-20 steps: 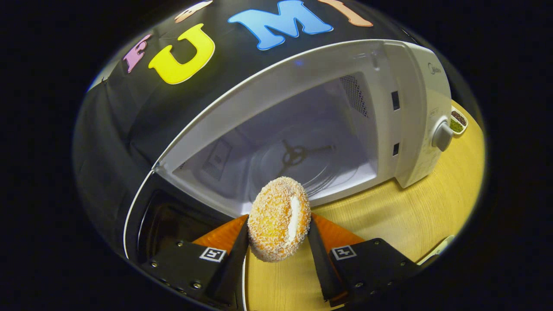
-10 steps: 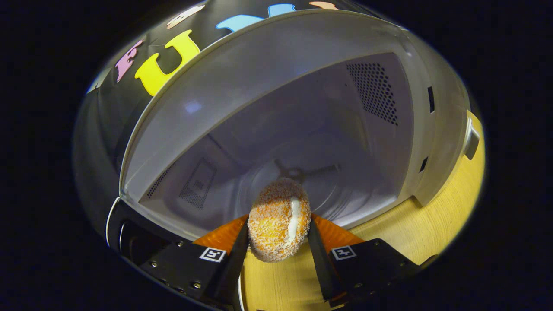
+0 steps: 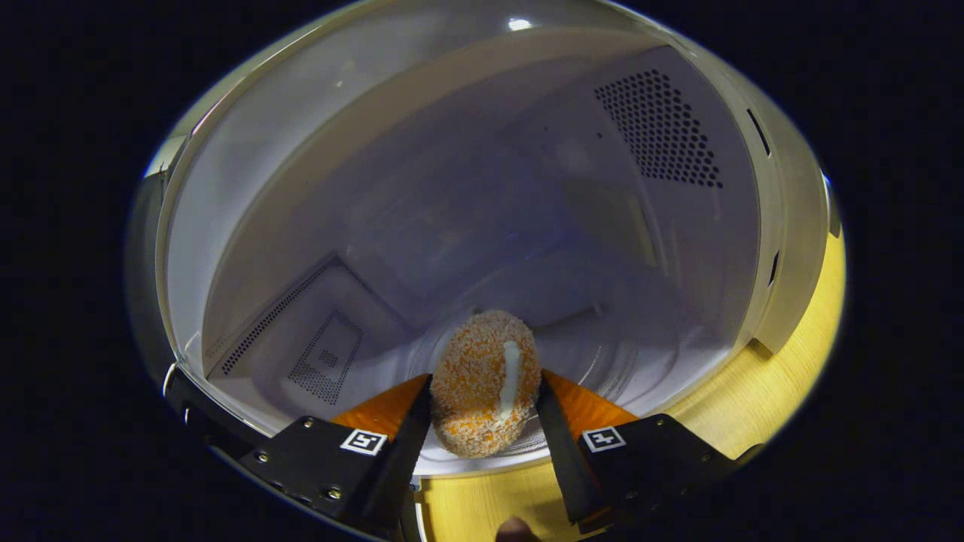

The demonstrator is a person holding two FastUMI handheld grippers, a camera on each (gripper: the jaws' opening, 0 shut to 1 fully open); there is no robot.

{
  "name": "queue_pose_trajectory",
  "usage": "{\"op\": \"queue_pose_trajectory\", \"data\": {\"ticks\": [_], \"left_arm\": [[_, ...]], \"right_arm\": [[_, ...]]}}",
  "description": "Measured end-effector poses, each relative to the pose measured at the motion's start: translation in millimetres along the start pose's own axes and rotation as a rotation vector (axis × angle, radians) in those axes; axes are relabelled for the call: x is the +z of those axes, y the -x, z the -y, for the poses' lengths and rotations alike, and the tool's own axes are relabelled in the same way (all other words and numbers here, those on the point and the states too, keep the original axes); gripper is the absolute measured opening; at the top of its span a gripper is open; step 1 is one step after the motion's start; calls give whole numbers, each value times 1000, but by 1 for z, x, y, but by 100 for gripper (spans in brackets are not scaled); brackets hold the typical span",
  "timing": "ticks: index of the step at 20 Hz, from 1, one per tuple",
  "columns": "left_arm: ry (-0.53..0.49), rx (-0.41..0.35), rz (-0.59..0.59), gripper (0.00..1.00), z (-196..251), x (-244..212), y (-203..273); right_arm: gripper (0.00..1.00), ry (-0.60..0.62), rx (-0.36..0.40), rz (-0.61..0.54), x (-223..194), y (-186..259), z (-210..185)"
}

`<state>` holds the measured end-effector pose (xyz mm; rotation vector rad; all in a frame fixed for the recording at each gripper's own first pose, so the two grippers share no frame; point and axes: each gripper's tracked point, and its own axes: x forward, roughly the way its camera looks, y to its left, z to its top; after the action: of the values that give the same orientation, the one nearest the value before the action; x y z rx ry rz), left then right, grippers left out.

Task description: Open the microwave oven with the left hand, put the food in, and close the microwave oven.

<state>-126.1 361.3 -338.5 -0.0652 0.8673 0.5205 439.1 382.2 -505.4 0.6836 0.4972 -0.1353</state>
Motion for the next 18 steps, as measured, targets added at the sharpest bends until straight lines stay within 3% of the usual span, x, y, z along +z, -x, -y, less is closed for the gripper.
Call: {"op": "queue_pose_trajectory", "data": {"ticks": [1, 2, 6, 10, 11, 15, 18], "left_arm": [[-1, -1, 2, 79, 2, 0, 0], [1, 0, 4, 89, 2, 0, 1], [32, 8, 14, 87, -1, -2, 1], [55, 10, 17, 87, -4, -6, 3], [56, 8, 18, 80, -4, -5, 2], [74, -1, 33, 85, -2, -4, 3], [83, -13, 68, 87, -4, 1, 0]], "right_arm": [[79, 9, -2, 10, 0, -1, 1], [79, 18, -7, 16, 2, -1, 2], [79, 4, -54, 75, 10, -3, 11], [81, 92, -32, 95, 12, 5, 8], [99, 104, -50, 89, 11, 2, 14], [98, 112, -41, 44, 10, 11, 16], [98, 113, 39, -48, -3, 44, 5]]}}
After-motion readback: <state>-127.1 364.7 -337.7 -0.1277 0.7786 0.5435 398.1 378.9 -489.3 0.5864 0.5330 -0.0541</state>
